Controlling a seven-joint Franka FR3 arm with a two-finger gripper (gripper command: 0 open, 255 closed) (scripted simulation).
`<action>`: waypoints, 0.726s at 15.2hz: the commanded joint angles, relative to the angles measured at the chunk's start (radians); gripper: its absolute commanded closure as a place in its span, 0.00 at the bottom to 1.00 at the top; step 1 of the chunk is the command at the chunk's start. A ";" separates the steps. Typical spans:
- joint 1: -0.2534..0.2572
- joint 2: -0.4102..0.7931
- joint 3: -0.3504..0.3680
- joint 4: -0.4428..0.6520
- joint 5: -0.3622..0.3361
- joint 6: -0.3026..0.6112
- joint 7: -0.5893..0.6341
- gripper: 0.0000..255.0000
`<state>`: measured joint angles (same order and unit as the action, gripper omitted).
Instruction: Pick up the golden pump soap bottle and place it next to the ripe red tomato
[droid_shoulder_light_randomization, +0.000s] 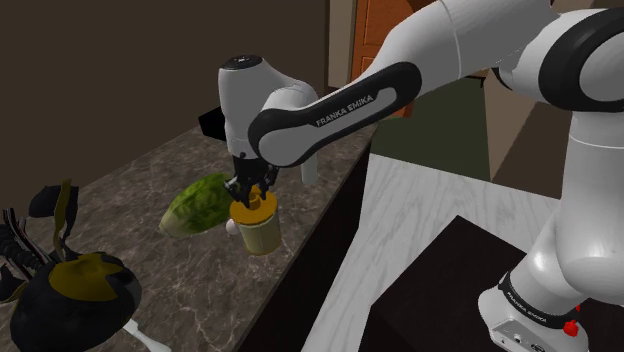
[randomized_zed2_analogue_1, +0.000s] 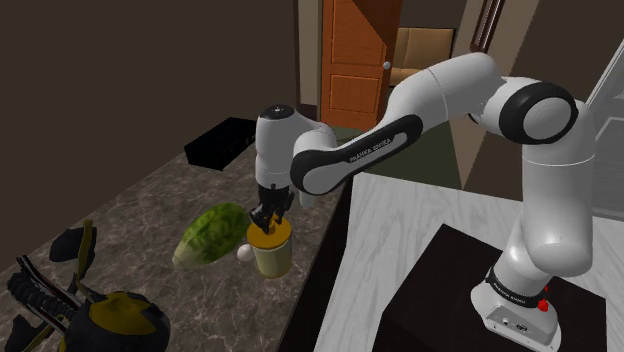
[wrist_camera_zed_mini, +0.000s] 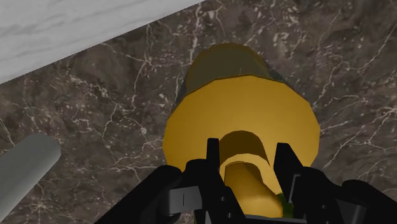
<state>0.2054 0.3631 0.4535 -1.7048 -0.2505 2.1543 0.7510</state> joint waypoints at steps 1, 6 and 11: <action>0.000 -0.009 0.003 0.014 0.006 -0.022 -0.003 1.00; -0.001 -0.028 0.009 0.057 0.020 -0.080 -0.015 1.00; -0.001 -0.041 0.014 0.106 0.031 -0.141 -0.025 1.00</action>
<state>0.2038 0.3226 0.4666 -1.6124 -0.2205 2.0265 0.7276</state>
